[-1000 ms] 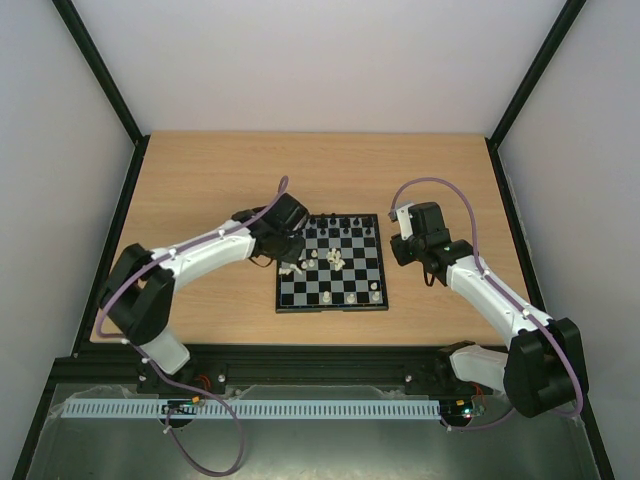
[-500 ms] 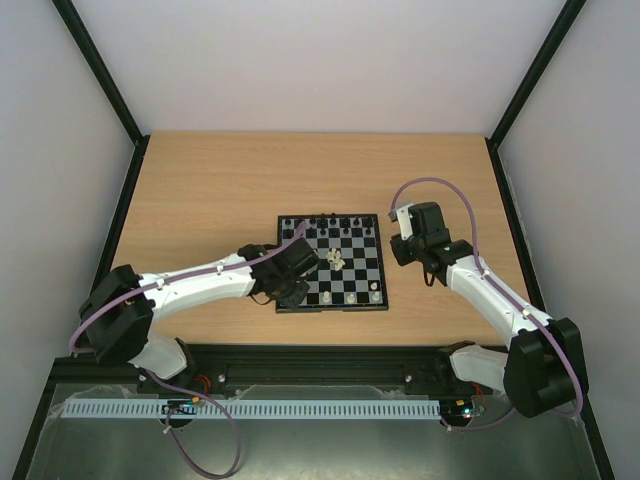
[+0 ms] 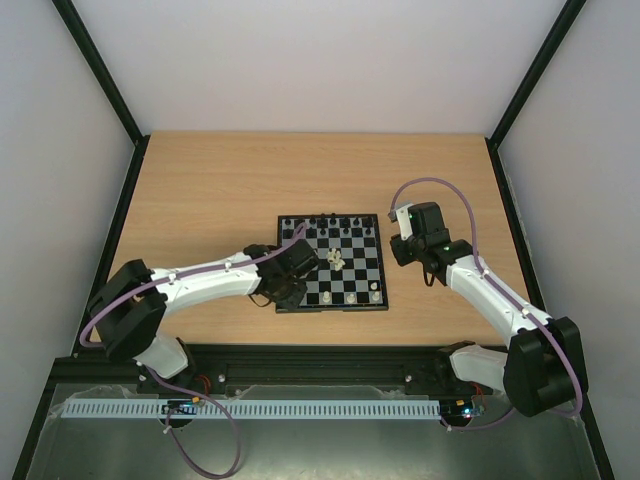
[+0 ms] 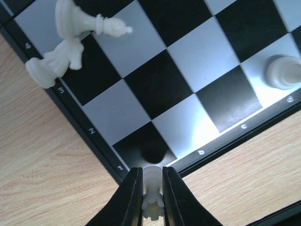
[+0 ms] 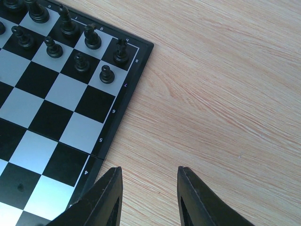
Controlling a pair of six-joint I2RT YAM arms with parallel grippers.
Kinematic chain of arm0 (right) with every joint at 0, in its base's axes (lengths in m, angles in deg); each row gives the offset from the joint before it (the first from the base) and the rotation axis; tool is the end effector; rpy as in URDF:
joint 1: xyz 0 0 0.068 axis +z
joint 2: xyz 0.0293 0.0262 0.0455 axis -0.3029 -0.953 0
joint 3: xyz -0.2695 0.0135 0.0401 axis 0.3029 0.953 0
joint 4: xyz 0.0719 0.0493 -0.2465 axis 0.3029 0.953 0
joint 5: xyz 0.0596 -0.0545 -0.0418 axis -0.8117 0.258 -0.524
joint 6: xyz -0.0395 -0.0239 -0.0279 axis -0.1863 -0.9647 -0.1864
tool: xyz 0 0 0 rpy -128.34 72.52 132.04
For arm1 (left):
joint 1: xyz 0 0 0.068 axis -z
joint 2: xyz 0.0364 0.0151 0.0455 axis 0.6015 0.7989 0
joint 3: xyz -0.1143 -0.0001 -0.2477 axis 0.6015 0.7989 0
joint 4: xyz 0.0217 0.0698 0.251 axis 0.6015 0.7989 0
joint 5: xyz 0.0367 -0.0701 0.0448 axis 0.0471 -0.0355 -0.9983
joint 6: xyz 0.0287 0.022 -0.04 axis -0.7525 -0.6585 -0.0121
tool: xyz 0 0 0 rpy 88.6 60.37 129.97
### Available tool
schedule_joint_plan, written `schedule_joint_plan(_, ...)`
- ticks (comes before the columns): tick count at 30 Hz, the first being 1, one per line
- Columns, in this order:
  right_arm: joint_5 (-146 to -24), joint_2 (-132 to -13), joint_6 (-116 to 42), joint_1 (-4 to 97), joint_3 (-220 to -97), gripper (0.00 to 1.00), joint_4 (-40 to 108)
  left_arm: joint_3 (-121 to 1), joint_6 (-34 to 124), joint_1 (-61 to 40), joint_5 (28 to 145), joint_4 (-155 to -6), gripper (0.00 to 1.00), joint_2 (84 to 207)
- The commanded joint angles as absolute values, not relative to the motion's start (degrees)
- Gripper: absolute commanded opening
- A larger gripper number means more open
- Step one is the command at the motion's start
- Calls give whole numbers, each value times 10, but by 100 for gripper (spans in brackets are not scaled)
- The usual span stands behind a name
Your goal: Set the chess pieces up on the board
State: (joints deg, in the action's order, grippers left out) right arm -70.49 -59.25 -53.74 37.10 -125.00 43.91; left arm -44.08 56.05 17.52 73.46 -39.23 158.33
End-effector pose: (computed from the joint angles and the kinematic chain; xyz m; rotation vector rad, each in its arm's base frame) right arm 0.2425 0.0812 0.2407 -0.4930 2.1479 -0.0387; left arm 0.1689 -0.2318 0.1929 0.7485 2.7340 -0.1968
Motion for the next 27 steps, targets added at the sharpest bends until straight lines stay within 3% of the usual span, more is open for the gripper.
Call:
schedule_joint_plan(1, -705, -592, -541, 370, -1248, 35, 458, -426, 577, 156, 741, -381, 4, 1584)
schedule_joint_plan(22, -704, -594, -544, 369, -1247, 35, 458, -418, 572, 154, 746, -412, 5, 1616)
schedule_joint_plan(27, -705, -595, -545, 369, -1247, 35, 458, -415, 572, 153, 746, -413, 10, 1616)
